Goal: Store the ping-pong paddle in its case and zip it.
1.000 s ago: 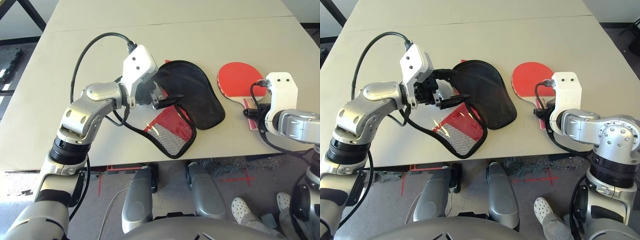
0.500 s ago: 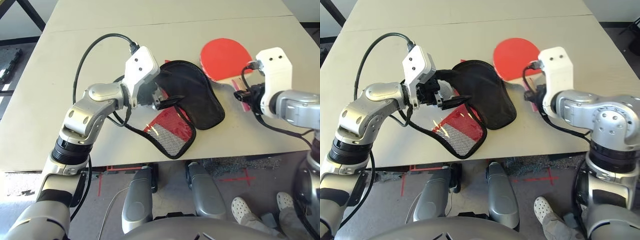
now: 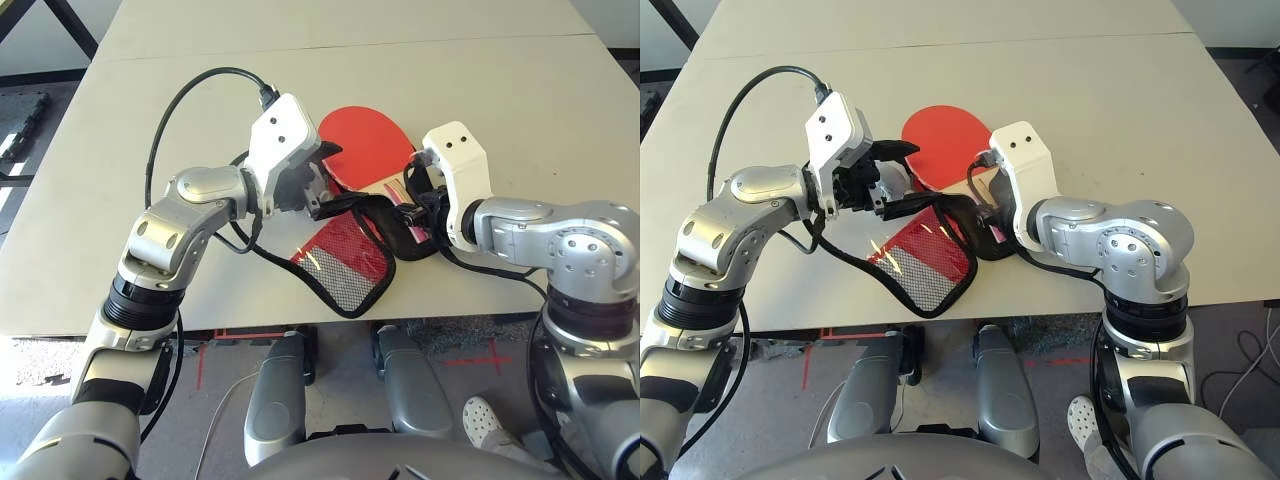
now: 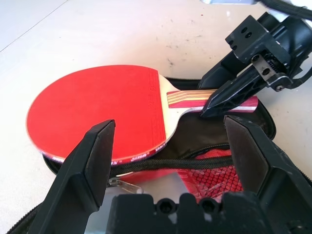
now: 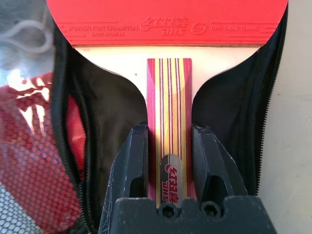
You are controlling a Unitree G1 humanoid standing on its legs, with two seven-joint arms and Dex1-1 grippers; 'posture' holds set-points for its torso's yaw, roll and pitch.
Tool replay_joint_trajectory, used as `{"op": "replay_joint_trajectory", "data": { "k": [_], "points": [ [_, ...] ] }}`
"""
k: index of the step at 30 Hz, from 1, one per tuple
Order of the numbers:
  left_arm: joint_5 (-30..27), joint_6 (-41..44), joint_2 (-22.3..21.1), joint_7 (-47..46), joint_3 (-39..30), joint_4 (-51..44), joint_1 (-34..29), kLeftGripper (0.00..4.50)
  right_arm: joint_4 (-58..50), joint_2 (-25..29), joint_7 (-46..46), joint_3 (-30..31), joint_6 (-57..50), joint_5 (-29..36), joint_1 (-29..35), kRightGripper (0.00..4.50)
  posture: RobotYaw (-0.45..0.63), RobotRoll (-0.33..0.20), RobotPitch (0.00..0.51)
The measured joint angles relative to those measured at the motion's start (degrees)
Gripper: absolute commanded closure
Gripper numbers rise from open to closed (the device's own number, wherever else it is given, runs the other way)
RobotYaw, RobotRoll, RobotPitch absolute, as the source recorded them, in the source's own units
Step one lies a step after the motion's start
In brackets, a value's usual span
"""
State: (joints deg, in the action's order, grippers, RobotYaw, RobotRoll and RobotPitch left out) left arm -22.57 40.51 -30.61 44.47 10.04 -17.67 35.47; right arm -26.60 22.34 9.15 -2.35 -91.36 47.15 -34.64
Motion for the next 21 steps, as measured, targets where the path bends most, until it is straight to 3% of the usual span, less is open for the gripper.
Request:
{"op": "replay_joint_trajectory", "data": {
  "k": [21],
  "points": [
    [0.01,0.39,0.15,-0.63,0.00,-1.14,-0.28,0.00,2.19,-2.34,-2.39,1.38,0.00,-6.09,1.41,3.42,-0.04,0.000,0.246]
  ]
}}
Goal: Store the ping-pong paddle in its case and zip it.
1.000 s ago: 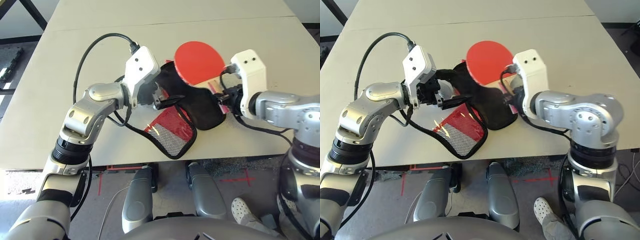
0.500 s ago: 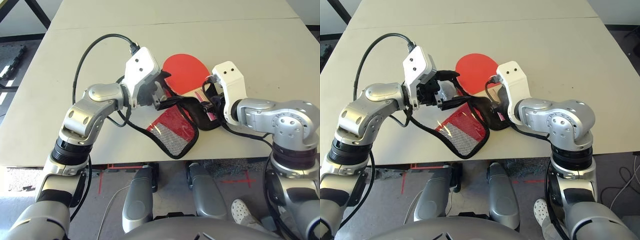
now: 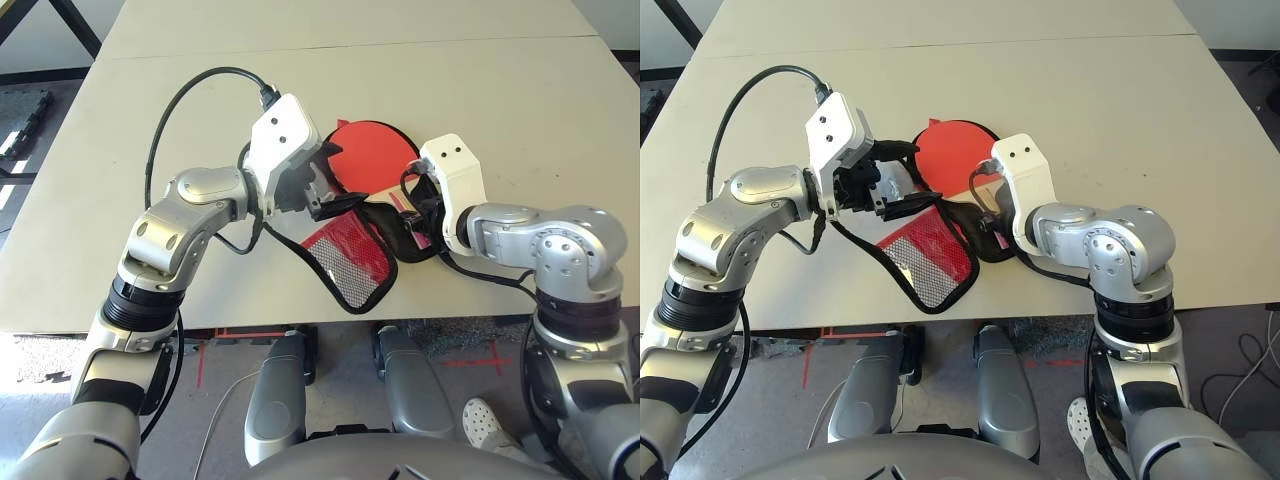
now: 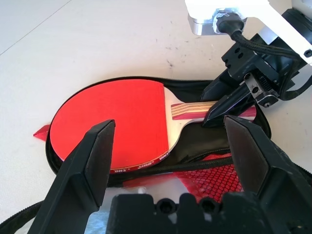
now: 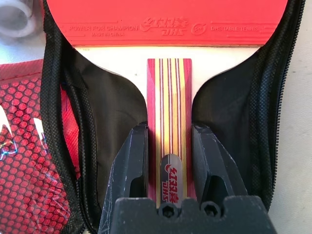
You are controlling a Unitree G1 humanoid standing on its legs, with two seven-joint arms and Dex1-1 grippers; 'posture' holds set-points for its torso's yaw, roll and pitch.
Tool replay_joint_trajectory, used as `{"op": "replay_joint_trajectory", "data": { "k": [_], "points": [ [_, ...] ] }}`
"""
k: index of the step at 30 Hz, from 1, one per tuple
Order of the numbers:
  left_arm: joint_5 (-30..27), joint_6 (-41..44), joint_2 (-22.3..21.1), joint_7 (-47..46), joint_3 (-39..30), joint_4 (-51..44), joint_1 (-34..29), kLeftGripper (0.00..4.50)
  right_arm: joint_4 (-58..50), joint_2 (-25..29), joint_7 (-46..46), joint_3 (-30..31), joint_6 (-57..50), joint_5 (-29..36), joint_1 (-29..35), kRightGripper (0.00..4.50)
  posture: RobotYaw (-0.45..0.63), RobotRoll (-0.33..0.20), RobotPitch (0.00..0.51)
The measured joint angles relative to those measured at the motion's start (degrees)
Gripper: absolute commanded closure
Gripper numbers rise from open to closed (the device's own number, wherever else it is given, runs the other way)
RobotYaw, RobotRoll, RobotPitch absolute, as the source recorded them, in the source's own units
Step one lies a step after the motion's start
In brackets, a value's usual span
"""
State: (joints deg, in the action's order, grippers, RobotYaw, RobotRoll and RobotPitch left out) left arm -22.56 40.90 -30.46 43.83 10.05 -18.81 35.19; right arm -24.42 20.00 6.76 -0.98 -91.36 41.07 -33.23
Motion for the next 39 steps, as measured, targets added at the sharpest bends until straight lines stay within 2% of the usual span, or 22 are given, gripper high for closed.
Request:
{"op": "replay_joint_trajectory", "data": {
  "k": [1,2,6,10,13,17,19,22,26,32,36,39],
  "points": [
    [0.00,0.00,0.03,-0.07,0.00,-0.15,-0.05,0.00,0.04,-0.30,0.00,-0.10,0.00,-0.35,0.00,3.42,-0.04,0.000,0.246],
    [0.00,0.00,0.05,-0.11,0.00,-0.32,-0.06,0.00,0.12,-0.43,-0.03,-0.16,0.00,-0.57,-0.02,2.70,-0.03,0.000,0.246],
    [0.04,0.00,-0.54,-0.14,-0.23,-0.58,-0.04,0.00,0.56,0.05,-2.56,-1.47,0.00,-0.03,-0.44,1.52,-0.02,0.000,0.247],
    [-0.35,0.67,-3.23,-0.10,-3.11,-1.20,1.07,0.00,0.50,3.70,-6.88,-4.18,0.02,2.05,-2.44,0.05,-0.02,0.000,0.248],
    [-0.90,1.69,-7.65,0.28,-6.70,-1.11,3.91,0.00,0.48,7.01,-11.15,-4.73,0.01,3.73,-2.49,0.01,0.00,0.000,0.248],
    [-0.73,1.85,-19.21,2.11,-14.44,0.04,6.36,0.00,0.34,13.13,-18.94,-6.85,1.63,5.06,-2.48,0.01,0.03,0.000,0.247],
    [-0.55,1.14,-22.08,3.30,-16.44,1.40,5.34,0.00,0.74,13.52,-21.27,-7.71,4.41,4.92,-2.56,0.01,0.03,0.000,0.246],
    [0.66,-1.31,-26.19,5.47,-17.27,5.17,-0.49,0.00,2.87,15.45,-25.46,-7.62,8.38,4.54,-2.14,0.01,0.04,0.000,0.244],
    [2.50,-4.02,-28.63,7.07,-18.58,9.35,-7.52,0.00,7.92,17.99,-29.78,-7.90,14.64,2.56,-2.04,0.01,0.05,0.000,0.238],
    [3.40,-6.20,-28.14,7.46,-18.36,10.29,-13.22,0.00,15.67,19.73,-33.29,-8.88,21.30,0.05,-3.49,0.01,0.04,0.000,0.231],
    [3.09,-5.21,-26.23,7.45,-16.80,7.49,-13.71,0.00,18.29,20.16,-34.54,-9.34,26.22,-2.13,-3.64,0.01,0.04,0.000,0.228],
    [1.19,-2.30,-23.23,7.47,-14.18,2.74,-13.56,0.00,20.66,20.12,-34.77,-10.05,30.01,-3.81,-3.65,0.01,0.03,0.000,0.230]
  ]
}}
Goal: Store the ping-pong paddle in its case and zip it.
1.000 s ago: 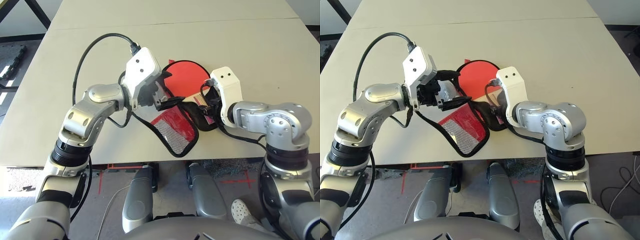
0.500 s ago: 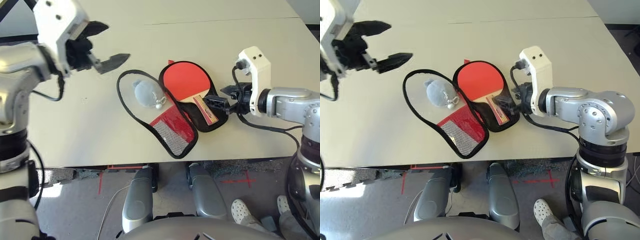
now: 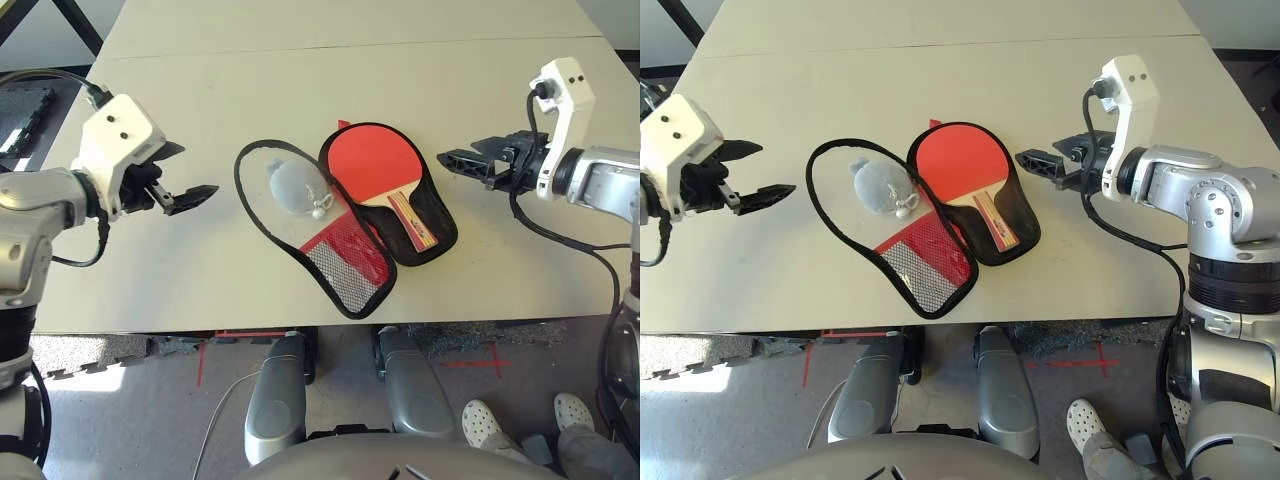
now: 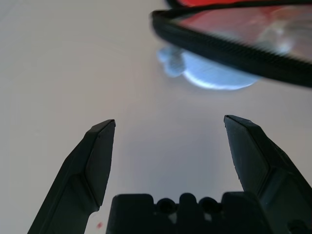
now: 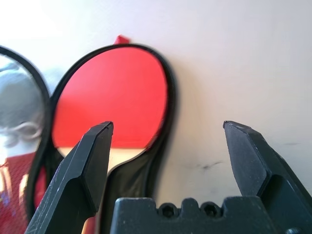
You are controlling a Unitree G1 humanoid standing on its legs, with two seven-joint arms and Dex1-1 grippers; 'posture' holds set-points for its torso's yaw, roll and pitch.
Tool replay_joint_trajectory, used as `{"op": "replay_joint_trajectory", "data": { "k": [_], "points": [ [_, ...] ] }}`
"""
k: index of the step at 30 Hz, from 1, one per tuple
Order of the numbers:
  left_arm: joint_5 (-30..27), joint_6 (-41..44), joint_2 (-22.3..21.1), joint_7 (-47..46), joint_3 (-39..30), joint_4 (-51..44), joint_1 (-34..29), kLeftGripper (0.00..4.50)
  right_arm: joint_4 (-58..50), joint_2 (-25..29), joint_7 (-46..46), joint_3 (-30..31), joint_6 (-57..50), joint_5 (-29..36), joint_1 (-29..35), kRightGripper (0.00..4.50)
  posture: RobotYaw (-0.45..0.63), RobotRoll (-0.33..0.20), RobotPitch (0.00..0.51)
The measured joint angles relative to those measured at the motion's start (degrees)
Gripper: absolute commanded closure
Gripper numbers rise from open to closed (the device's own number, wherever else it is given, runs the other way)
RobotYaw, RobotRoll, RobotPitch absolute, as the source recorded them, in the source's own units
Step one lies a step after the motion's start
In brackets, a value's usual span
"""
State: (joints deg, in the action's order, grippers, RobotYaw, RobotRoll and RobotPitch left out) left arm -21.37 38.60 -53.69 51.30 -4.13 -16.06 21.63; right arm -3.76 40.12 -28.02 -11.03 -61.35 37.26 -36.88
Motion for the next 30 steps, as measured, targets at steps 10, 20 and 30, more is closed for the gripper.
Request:
{"op": "replay_joint_trajectory", "data": {
  "k": [10,20,30],
  "points": [
    [-4.09,7.23,13.63,-3.20,11.04,-7.76,5.92,0.00,8.71,1.95,-2.48,-0.87,7.71,-5.92,-0.33,0.01,-0.02,0.000,0.237],
    [2.73,5.13,33.93,-13.18,22.58,-0.74,15.71,0.00,11.67,3.56,-9.54,-1.72,6.71,-3.99,-0.45,0.01,-0.06,0.000,0.239],
    [3.35,3.10,25.24,-8.38,20.62,-0.87,14.94,0.00,9.27,6.77,-20.35,-1.45,-1.29,2.51,2.75,0.01,-0.04,0.000,0.244]
  ]
}}
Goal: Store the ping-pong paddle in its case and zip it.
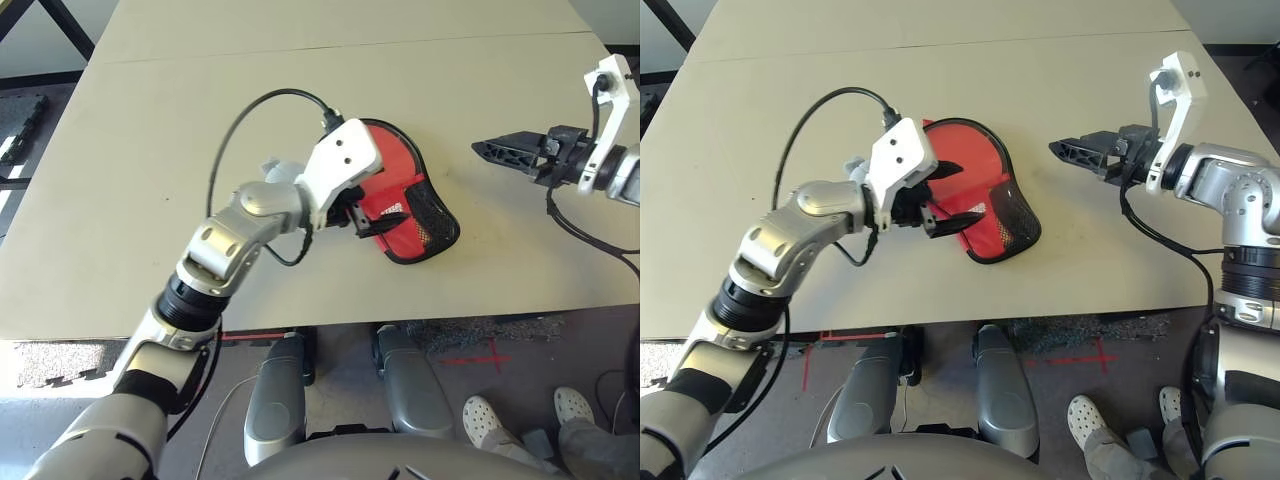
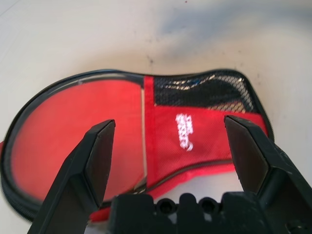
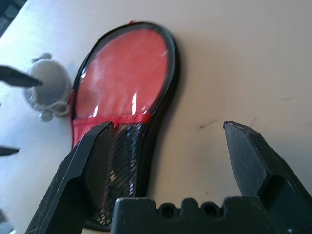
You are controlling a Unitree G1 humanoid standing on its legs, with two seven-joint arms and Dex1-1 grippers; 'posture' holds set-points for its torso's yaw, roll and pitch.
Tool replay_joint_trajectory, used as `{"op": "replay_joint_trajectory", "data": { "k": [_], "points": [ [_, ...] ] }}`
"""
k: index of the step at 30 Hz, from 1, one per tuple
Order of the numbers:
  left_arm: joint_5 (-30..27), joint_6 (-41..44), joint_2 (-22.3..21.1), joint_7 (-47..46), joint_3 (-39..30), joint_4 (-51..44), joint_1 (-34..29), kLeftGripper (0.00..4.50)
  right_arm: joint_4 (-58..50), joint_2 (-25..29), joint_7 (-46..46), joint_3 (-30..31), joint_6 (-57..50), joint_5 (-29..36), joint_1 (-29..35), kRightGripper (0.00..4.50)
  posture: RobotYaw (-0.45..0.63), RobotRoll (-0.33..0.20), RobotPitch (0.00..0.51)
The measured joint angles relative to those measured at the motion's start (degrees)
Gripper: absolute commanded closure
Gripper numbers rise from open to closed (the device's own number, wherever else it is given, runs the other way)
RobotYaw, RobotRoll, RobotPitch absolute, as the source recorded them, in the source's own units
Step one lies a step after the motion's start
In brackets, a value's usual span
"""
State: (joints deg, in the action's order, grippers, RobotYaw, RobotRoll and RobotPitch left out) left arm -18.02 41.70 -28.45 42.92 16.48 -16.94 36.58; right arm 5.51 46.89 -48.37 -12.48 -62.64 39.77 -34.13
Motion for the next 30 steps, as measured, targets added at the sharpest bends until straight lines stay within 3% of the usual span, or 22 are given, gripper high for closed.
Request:
{"op": "replay_joint_trajectory", "data": {
  "k": [10,19,30],
  "points": [
    [-0.76,-0.52,-9.24,5.27,-6.05,-2.26,-3.23,0.00,-3.53,-1.91,-1.88,4.94,-2.99,0.91,4.12,0.01,-0.01,0.000,0.249],
    [-2.56,-0.50,-13.69,7.15,-11.48,-2.67,-2.73,0.00,-2.93,-6.02,-1.82,7.93,-2.40,-0.37,3.95,0.01,0.01,0.000,0.247],
    [-4.75,0.13,-21.01,12.40,-13.06,-4.03,-3.24,0.00,-1.35,-9.45,-0.92,9.21,-1.90,-1.51,3.04,0.01,0.01,0.000,0.247]
  ]
}}
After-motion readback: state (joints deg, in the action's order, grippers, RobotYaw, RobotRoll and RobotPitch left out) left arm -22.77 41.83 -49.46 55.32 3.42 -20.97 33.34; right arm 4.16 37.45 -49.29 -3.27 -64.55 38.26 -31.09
